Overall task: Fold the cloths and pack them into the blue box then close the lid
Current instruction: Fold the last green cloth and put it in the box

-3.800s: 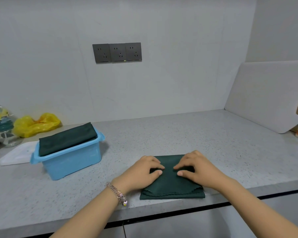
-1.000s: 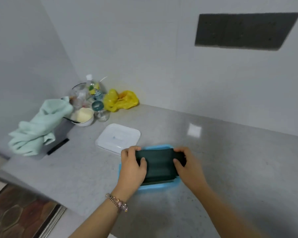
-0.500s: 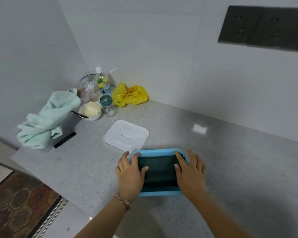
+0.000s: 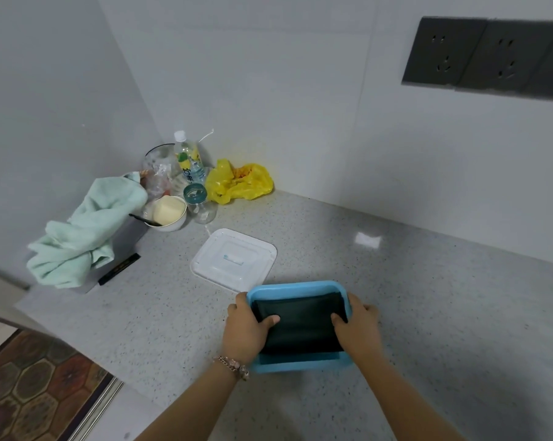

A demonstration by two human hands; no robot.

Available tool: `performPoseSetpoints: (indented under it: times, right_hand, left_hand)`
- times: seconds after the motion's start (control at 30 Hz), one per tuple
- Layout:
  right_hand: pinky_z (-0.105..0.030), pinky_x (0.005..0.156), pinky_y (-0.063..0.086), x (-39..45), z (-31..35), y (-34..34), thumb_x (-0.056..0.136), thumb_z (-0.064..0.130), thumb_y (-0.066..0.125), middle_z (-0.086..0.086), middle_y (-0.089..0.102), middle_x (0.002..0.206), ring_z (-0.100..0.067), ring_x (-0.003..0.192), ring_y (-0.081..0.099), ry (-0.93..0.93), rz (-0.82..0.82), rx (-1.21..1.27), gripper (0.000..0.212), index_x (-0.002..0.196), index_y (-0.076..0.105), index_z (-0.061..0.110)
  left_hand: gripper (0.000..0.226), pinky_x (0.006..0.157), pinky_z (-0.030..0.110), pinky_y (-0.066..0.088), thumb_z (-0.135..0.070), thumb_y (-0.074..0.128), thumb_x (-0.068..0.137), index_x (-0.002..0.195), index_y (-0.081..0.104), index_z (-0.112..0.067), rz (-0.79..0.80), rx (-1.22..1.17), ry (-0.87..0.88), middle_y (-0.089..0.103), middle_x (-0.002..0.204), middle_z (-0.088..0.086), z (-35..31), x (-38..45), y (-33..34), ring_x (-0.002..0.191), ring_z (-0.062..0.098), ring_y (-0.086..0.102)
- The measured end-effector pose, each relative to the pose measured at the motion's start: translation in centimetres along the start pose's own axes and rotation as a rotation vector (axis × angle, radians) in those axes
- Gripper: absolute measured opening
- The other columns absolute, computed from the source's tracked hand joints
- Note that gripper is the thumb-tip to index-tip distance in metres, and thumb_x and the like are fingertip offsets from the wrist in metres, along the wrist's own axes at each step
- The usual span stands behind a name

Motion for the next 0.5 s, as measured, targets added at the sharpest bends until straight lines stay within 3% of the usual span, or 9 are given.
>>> performPoseSetpoints:
  times: [0.17,0.33,0.5]
  right_hand:
    - [-0.04,0.097,0.044,0.4,-0.1,-2.3,0.091,0.02,0.058,-0.015,0.05,0.129,-0.029,0.114,0.052,0.01,0.006,0.061,0.05,0.137,0.041,0.013]
    - [-0.043,0.099,0.046,1.1,-1.2,-5.0,0.091,0.021,0.058,-0.017,0.048,0.128,-0.03,0.109,0.054,0.063,-0.063,0.093,0.051,0.139,0.04,0.014]
    - [-0.036,0.093,0.044,2.7,-2.5,-6.3,0.092,0.022,0.056,-0.018,0.039,0.13,-0.022,0.097,0.049,0.07,-0.111,0.102,0.05,0.138,0.039,0.015]
  left_hand:
    - [0.062,0.071,0.027,0.042,-0.041,0.074,0.075,0.121,0.04,-0.017,-0.009,0.046,0.079,0.043,0.104,0.002,-2.2,0.5,-0.5,0.084,0.018,0.049]
    - [0.064,0.082,0.032,0.044,-0.039,0.074,0.077,0.125,0.04,-0.017,0.067,0.01,0.14,0.046,0.114,0.008,-5.7,0.9,1.5,0.099,0.025,0.055]
    - [0.063,0.087,0.032,0.042,-0.036,0.073,0.078,0.128,0.04,-0.016,0.117,-0.012,0.161,0.048,0.118,0.01,-7.7,2.0,3.9,0.107,0.025,0.051]
Point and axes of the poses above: each hand's wrist, its own x-axis towards the middle knuckle, its own y-axis out of the palm, z = x × y, the point moved 2 cm from there along x, towards the middle knuckle
